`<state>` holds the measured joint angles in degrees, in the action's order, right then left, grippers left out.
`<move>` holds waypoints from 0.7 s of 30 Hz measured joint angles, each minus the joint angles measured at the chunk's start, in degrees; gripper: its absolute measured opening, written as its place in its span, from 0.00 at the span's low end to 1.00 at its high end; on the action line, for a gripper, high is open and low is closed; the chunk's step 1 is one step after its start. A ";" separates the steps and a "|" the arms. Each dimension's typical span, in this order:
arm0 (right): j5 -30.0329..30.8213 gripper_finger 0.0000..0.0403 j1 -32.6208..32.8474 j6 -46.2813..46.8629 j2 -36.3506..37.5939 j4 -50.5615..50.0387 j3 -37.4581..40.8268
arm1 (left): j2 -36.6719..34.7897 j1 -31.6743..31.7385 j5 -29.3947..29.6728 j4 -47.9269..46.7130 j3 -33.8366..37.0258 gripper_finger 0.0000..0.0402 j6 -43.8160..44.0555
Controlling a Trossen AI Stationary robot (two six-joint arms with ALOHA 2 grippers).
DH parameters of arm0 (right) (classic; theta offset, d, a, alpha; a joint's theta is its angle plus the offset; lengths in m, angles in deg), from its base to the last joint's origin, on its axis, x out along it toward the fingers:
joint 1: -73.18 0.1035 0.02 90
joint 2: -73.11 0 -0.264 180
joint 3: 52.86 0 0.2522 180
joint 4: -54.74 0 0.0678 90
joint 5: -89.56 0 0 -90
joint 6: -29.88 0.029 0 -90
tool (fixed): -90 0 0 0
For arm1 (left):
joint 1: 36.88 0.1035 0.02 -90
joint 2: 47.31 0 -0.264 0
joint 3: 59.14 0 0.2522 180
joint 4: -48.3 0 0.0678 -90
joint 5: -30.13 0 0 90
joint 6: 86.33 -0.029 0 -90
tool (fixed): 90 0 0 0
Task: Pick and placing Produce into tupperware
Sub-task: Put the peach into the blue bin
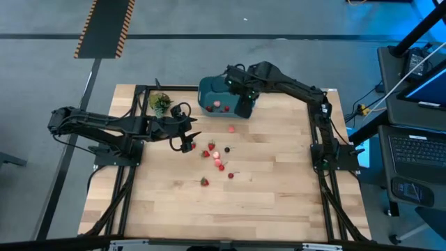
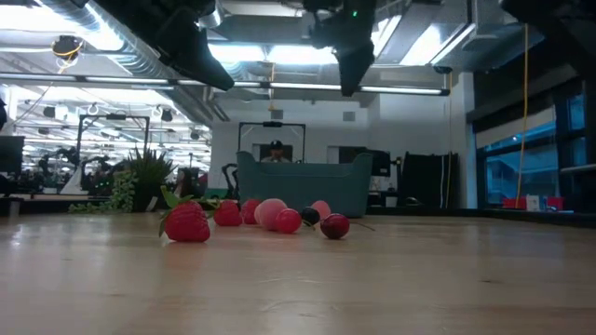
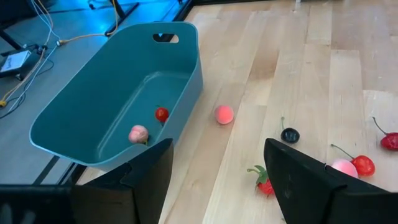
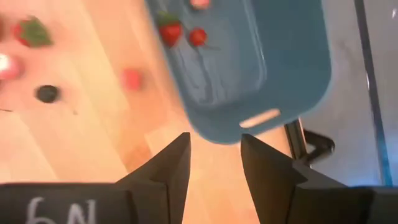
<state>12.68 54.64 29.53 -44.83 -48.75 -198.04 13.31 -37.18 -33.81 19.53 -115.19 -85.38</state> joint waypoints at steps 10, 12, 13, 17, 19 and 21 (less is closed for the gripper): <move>1.40 0.36 5.53 6.52 26.27 14.92 35.25 | 0.00 0.00 0.00 0.02 0.00 0.61 0.20; 1.42 0.36 6.71 7.68 32.02 20.23 42.48 | 0.00 0.00 -0.01 0.02 0.00 0.61 0.44; 1.41 0.36 7.34 7.73 34.56 22.99 45.71 | 0.00 0.00 -0.01 0.02 0.00 0.61 0.44; 1.36 0.36 9.87 7.71 42.70 32.40 56.94 | 0.00 0.00 0.00 0.02 0.00 0.61 0.47; 1.31 0.36 10.93 7.81 45.59 35.75 61.39 | 0.00 0.00 0.00 0.02 0.00 0.61 0.48; 1.23 0.36 11.71 7.82 47.72 38.93 65.39 | 0.00 0.00 0.00 0.02 0.00 0.61 0.48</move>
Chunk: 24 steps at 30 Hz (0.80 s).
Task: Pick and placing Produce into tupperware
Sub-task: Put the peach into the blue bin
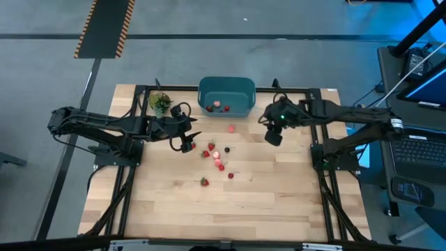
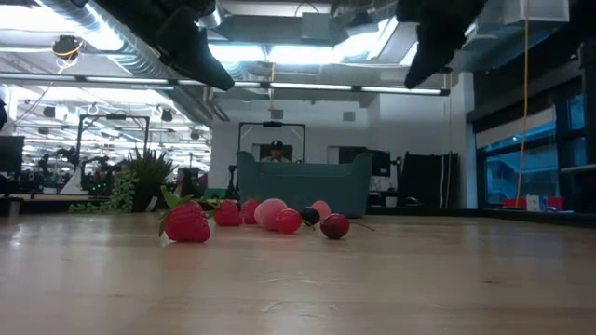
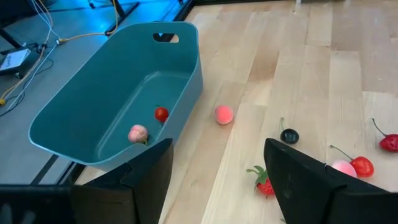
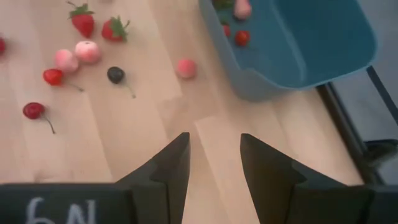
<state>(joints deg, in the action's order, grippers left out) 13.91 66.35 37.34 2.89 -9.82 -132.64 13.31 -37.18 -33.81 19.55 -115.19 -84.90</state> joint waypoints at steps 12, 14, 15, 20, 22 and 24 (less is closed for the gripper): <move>-1.36 0.36 1.46 -0.23 1.75 16.18 14.76 | 0.00 0.02 0.00 1.00 0.00 0.61 0.07; -1.38 0.36 1.46 -0.36 1.75 18.95 15.77 | 0.00 0.02 0.00 1.44 0.00 0.61 0.09; -1.38 0.36 1.46 -0.46 1.75 20.38 16.21 | 0.00 0.02 0.00 1.60 0.00 0.61 0.09; -1.45 0.36 1.44 -0.17 1.75 25.01 17.49 | 0.00 0.02 0.00 2.15 0.00 0.61 0.09; -1.48 0.37 1.44 -0.56 1.73 24.78 17.62 | 0.00 0.02 0.00 2.21 0.00 0.61 0.09; -1.48 0.40 1.44 -0.44 1.73 24.89 17.62 | 0.00 0.02 0.01 2.21 0.00 0.61 0.09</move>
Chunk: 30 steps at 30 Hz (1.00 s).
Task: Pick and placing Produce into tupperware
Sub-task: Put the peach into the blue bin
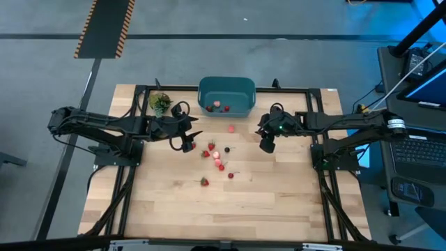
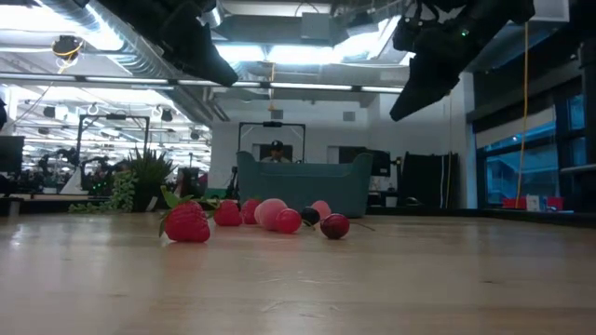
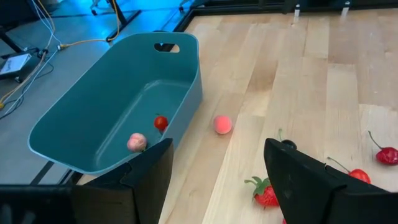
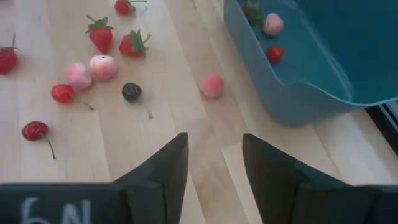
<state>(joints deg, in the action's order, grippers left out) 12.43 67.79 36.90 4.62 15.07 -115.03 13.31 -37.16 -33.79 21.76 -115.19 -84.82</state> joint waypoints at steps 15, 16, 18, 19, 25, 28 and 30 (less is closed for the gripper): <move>-1.13 0.61 0.05 6.20 -0.68 3.54 -0.02 | 0.00 0.00 0.01 -0.02 0.00 0.61 -0.15; -1.83 0.61 0.20 6.13 -1.37 3.90 -0.02 | 0.00 0.00 0.01 -0.02 0.00 0.61 -0.15; -2.43 0.61 0.76 5.31 -3.67 5.49 -0.02 | 0.00 0.00 0.01 -0.02 0.00 0.61 -0.15; -2.53 0.61 1.14 4.38 -5.13 6.75 -0.02 | 0.02 0.00 0.01 -0.03 0.00 0.61 -0.15; -2.30 0.61 2.65 -0.54 -17.06 19.13 -0.02 | 0.00 0.00 0.01 -0.62 0.00 0.61 -0.17; -0.58 0.61 2.65 -2.36 -22.55 25.78 -0.03 | 0.02 0.00 0.01 -1.00 0.00 0.61 -0.19; 2.58 0.61 2.64 -2.88 -25.51 28.65 -0.02 | 0.02 0.00 0.01 -1.60 -0.02 0.61 -0.20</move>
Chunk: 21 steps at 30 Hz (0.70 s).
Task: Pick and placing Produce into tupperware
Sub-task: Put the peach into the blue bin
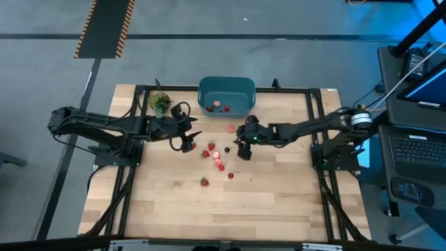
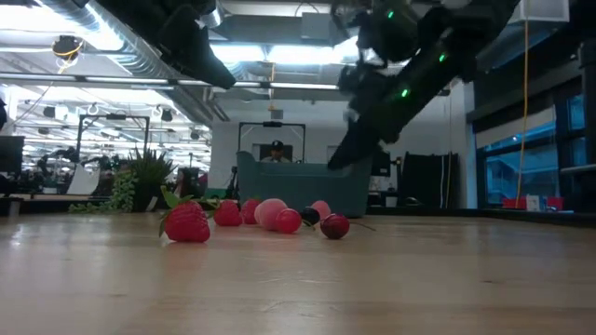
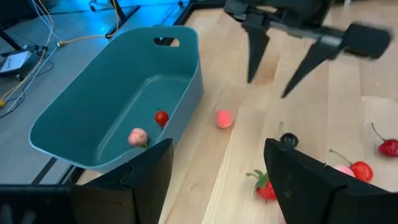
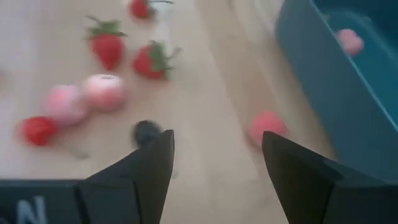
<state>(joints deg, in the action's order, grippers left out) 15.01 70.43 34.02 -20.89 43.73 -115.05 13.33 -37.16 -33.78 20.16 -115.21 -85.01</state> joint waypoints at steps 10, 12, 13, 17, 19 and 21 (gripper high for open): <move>5.58 0.61 -0.27 4.47 -9.97 10.08 -0.02 | 0.00 0.00 0.00 -0.43 0.00 0.61 -0.04; 7.38 0.61 -0.37 5.47 -11.48 11.52 -0.07 | 0.00 -0.01 0.00 -0.43 0.00 0.61 -0.07; 8.91 0.61 -0.39 5.79 -12.12 11.64 -0.07 | 0.00 0.00 0.00 -0.44 0.00 0.61 -0.07; 13.20 0.61 -0.55 6.05 -13.66 12.17 -0.19 | 0.00 0.00 0.00 -0.44 0.00 0.61 -0.07; 13.30 0.61 -0.80 6.10 -14.02 12.58 -0.22 | 0.00 0.00 0.00 -0.44 0.00 0.61 -0.07; 13.27 0.61 -1.08 6.11 -14.40 13.23 -0.22 | 0.00 0.00 0.00 -0.44 0.01 0.61 -0.07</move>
<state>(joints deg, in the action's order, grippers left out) 28.27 69.35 40.13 -35.29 56.96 -115.27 13.33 -37.16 -33.78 19.73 -115.20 -85.08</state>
